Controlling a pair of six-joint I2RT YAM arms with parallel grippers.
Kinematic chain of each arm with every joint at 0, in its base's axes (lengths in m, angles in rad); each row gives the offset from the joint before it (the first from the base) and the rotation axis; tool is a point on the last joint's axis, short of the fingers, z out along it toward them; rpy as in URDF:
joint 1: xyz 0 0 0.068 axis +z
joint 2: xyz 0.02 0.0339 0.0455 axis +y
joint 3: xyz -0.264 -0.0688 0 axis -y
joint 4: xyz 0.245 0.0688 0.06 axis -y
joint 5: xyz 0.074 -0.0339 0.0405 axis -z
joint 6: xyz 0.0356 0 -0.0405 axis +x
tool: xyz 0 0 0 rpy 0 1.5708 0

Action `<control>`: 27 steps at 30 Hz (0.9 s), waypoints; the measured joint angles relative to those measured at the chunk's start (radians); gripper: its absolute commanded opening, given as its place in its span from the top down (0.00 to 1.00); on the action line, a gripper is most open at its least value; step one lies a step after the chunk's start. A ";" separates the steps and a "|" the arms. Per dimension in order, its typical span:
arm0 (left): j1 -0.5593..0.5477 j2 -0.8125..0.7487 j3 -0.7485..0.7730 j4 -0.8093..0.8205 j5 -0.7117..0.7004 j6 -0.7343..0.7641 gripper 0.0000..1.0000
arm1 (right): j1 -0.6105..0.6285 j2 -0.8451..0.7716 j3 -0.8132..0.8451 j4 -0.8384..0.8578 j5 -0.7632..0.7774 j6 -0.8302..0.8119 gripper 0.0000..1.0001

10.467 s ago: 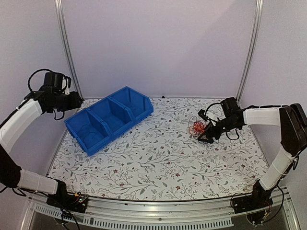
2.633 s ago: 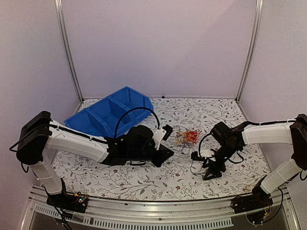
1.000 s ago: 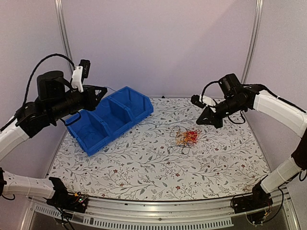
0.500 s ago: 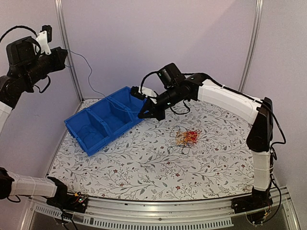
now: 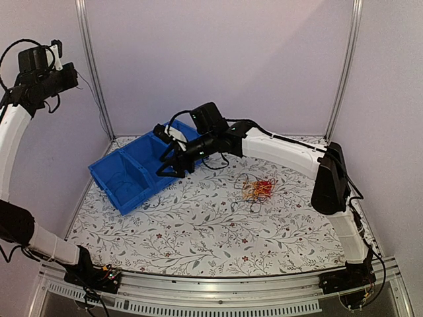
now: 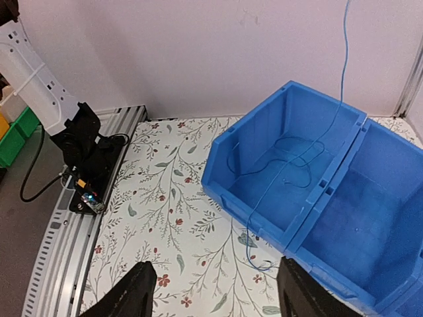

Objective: Untangle the cables

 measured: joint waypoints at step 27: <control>0.035 -0.075 -0.410 0.027 0.076 -0.029 1.00 | -0.513 -0.965 -1.262 0.055 0.055 -0.219 0.23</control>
